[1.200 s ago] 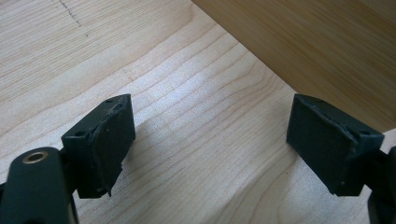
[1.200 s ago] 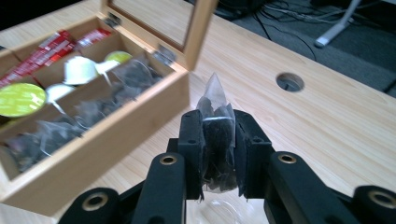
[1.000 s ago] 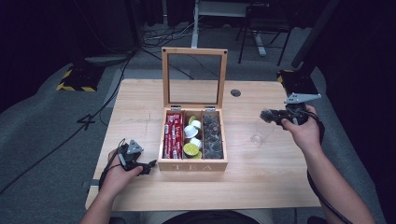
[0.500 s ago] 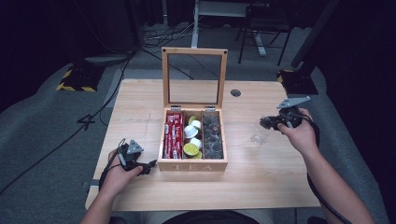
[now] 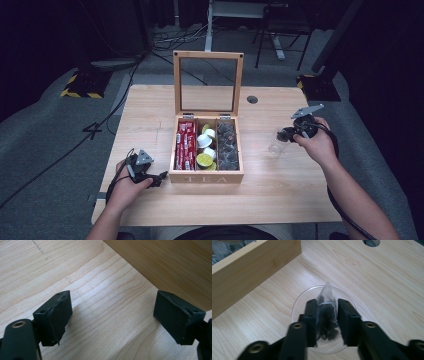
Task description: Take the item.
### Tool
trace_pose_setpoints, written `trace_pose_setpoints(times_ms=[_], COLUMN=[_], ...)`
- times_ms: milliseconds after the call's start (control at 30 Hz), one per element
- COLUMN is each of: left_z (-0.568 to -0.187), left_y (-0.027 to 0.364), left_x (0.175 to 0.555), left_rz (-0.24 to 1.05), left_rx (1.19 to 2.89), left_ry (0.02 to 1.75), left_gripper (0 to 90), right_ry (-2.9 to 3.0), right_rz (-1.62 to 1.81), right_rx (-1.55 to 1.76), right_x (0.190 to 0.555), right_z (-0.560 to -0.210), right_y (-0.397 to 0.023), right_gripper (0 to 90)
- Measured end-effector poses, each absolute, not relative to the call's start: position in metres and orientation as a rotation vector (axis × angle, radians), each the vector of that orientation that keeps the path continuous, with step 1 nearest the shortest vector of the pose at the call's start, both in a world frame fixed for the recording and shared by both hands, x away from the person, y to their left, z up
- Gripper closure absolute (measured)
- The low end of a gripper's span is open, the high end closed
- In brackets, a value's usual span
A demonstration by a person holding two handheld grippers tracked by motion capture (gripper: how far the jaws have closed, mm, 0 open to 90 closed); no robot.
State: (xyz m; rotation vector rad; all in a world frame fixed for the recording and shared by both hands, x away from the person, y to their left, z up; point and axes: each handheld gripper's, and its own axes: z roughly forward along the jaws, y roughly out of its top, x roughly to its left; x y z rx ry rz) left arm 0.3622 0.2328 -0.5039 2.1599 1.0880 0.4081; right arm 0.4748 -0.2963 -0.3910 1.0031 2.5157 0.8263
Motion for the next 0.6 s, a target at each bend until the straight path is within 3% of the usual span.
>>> trace_pose_setpoints(times_ms=[167, 600], left_z=[-0.504, -0.504], left_y=[0.233, 0.233], left_x=[0.362, 0.362], left_rz=[0.407, 0.406], left_rx=[2.16, 2.159], left_ry=[1.088, 1.089], left_gripper=[15.8, 15.8], right_ry=[2.479, 2.315], right_rz=[0.879, 1.226], right_rx=[1.019, 1.0], right_x=[0.473, 0.473], right_z=[-0.388, -0.37], right_y=[-0.299, -0.295], right_gripper=[48.6, 34.6])
